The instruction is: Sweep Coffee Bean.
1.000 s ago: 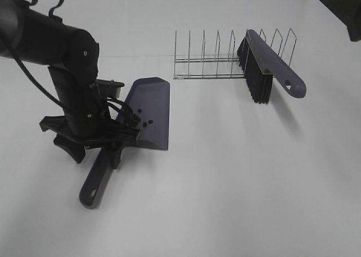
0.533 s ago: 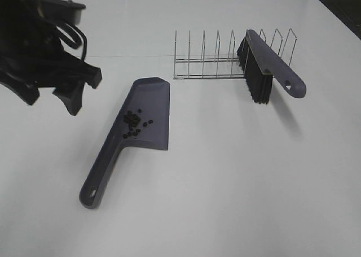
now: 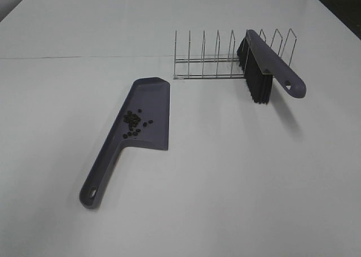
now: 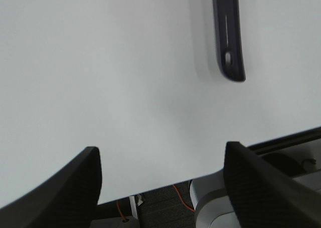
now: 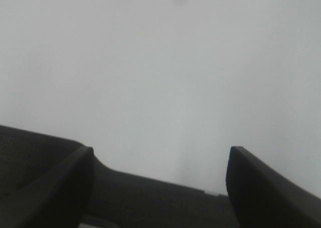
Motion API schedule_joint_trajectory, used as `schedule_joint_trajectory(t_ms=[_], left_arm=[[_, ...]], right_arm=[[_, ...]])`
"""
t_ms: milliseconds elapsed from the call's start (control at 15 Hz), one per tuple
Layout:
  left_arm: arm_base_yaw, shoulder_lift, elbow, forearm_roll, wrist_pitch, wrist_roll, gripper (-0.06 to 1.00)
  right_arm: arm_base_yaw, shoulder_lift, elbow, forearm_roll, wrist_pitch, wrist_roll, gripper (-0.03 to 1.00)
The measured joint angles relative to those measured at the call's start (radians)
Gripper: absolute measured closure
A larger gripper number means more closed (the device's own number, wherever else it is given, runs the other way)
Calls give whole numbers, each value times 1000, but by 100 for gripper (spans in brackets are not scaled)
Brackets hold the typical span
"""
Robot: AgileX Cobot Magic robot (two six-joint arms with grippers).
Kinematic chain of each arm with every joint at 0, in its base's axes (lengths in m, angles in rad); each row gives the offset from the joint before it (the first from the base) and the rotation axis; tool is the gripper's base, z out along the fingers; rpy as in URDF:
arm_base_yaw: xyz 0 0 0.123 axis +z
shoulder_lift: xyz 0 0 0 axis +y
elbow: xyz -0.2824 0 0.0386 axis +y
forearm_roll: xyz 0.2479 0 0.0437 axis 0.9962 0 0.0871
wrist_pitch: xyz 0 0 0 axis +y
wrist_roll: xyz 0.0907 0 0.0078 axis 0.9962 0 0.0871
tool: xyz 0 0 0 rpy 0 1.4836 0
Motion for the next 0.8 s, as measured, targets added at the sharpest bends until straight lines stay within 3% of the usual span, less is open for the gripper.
schedule_joint_trajectory(t_ms=[200, 467, 800], left_arm=[[0, -345, 216, 0, -49, 3, 29], [0, -828, 362, 13, -156, 36, 29], [0, -997, 383, 18, -155, 106, 29]], right_arm=[[0, -114, 29, 33, -69, -53, 32], [0, -130, 33, 51, -86, -60, 32], [0, -130, 33, 52, -87, -59, 32]])
